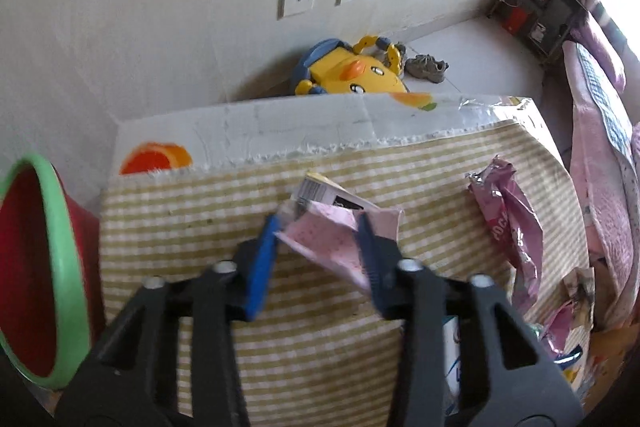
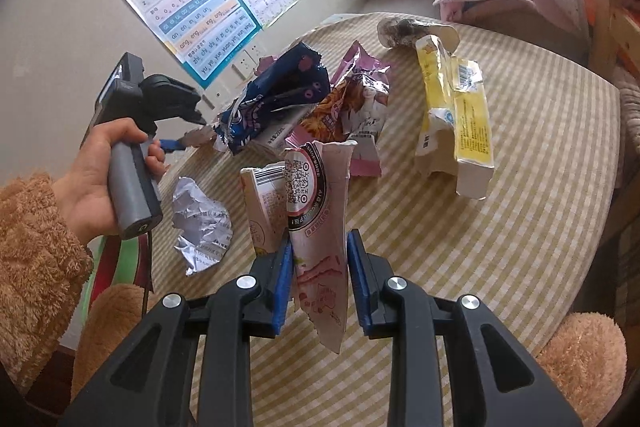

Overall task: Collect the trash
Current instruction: 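Grasp pink carton with right tool while left tool grasps pink wrapper, then grasp the pink-printed carton with the left tool and lift it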

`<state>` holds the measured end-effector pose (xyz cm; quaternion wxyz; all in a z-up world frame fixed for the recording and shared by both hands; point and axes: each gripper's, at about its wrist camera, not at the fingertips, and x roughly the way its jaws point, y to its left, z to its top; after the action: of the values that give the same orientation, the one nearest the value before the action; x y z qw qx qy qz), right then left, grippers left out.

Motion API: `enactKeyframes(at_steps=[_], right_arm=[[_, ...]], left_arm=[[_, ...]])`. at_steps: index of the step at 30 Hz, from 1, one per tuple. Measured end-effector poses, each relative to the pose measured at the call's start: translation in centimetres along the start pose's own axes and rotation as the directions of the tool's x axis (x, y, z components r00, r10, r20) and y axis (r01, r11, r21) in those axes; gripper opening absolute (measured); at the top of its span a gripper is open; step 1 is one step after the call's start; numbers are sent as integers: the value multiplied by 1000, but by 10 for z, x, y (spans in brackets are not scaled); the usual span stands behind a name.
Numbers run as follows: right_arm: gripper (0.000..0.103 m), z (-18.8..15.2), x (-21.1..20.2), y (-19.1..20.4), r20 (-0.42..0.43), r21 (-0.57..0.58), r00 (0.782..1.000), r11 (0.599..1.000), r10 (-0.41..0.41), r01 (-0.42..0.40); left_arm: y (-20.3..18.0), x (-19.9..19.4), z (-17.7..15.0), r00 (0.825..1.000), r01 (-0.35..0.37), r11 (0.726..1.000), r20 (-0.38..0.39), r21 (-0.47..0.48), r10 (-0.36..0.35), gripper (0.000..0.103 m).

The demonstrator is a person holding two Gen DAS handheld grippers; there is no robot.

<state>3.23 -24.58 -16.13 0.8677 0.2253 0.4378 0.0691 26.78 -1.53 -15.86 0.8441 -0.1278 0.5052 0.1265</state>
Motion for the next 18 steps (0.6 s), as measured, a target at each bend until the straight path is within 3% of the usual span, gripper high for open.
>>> enactKeyframes(at_steps=[3, 12, 15, 18], right_arm=[[26, 0, -1, 0, 3, 1, 1000, 1000, 3, -3], [26, -3, -5, -1, 8, 4, 1000, 1000, -11, 11], [26, -3, -5, 1, 3, 2, 1000, 1000, -21, 21], [26, -4, -4, 4, 1, -9, 1000, 999, -31, 31]], left_arm=[[6, -9, 2, 999, 34, 999, -19, 27, -34, 7], [35, -69, -10, 989, 148, 984, -2, 99, -148, 2], [47, -93, -23, 977, 214, 968, -25, 130, -212, 2], [52, -99, -34, 974, 225, 960, -46, 167, -220, 2]])
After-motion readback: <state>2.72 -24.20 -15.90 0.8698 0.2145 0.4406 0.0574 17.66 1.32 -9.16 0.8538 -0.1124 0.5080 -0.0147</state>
